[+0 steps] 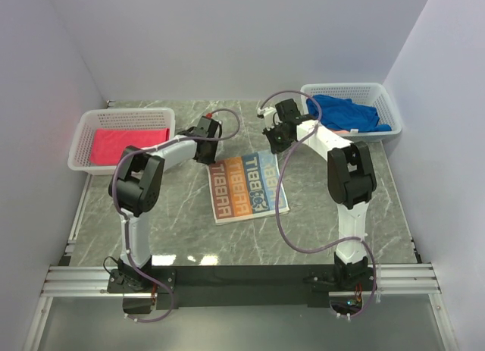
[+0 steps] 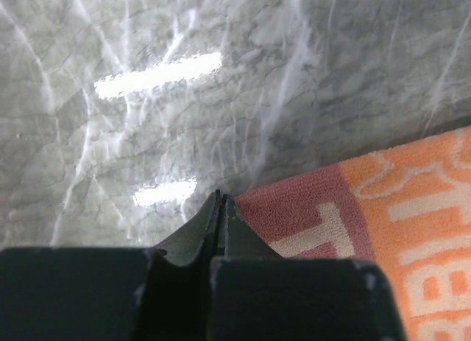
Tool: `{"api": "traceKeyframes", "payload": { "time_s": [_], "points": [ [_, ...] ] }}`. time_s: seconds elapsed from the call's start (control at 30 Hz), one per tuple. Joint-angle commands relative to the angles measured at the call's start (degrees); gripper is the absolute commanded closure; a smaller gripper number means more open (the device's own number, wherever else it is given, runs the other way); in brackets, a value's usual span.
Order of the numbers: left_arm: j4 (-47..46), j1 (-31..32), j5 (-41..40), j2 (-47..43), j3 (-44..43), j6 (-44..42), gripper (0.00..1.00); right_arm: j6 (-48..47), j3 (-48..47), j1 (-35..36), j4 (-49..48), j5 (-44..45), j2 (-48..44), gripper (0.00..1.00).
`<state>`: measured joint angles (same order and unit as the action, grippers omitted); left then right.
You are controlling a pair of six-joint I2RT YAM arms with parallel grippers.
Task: Fold and stack the towels
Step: Fold the towel
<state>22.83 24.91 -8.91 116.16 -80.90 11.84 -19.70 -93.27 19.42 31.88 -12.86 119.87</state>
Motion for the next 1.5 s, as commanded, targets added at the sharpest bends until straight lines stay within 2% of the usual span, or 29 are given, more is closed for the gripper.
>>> {"api": "traceKeyframes", "payload": {
  "time_s": [0.0,0.27,0.63,0.97,1.3,1.47],
  "points": [
    [-1.47,-1.09,-2.17,-4.27,2.50,0.64,0.99,0.72,1.60,-0.08,-4.01,2.49,-3.94,1.00],
    [-10.42,-1.18,-1.47,-11.99,9.44,1.79,0.99,1.69,5.73,-0.08,-8.85,4.69,-7.55,1.00],
    [-15.09,-0.74,0.82,-19.38,17.00,1.52,0.99,3.44,12.32,-0.08,-13.59,6.53,-13.26,1.00],
    [-14.66,3.30,0.12,-26.76,23.33,4.95,0.99,7.75,22.95,0.09,-17.29,6.89,-22.66,1.00],
    [-10.53,6.64,-0.85,-35.20,30.27,11.80,0.99,14.25,33.05,2.46,-13.43,8.38,-32.58,1.00],
    [-7.10,7.17,1.61,-39.78,32.47,14.35,0.99,21.18,36.75,3.08,-10.35,9.53,-35.58,1.00]
  ]
}}
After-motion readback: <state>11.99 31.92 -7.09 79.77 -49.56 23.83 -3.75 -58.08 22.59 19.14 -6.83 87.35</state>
